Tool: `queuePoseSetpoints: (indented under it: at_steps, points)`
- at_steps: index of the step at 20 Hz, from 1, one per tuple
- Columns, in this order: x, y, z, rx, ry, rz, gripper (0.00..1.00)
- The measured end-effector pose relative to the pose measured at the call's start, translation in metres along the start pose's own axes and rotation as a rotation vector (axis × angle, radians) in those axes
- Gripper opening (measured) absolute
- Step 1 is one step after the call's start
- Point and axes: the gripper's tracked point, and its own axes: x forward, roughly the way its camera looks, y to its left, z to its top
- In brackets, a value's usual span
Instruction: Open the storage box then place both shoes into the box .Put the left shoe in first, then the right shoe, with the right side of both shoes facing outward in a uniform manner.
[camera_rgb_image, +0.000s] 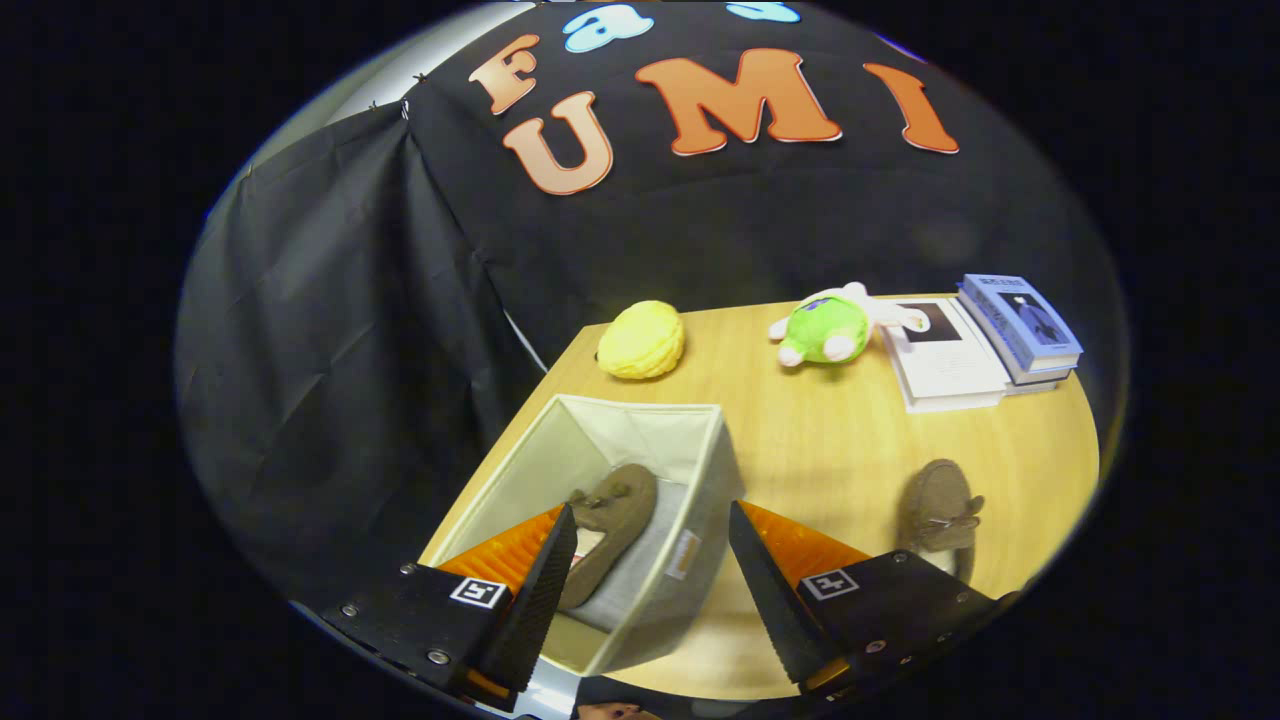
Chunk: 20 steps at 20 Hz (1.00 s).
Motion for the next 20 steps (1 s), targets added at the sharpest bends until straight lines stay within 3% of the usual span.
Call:
queuePoseSetpoints:
  at_steps: [6, 12, 20]
  points:
    - [-0.025, -0.107, -0.025, 0.020, -0.030, -0.174, 0.98]
    - [-0.036, -0.188, -0.058, 0.102, 0.001, -0.284, 0.98]
    - [-0.018, -0.230, -0.108, 0.175, 0.093, -0.299, 0.96]
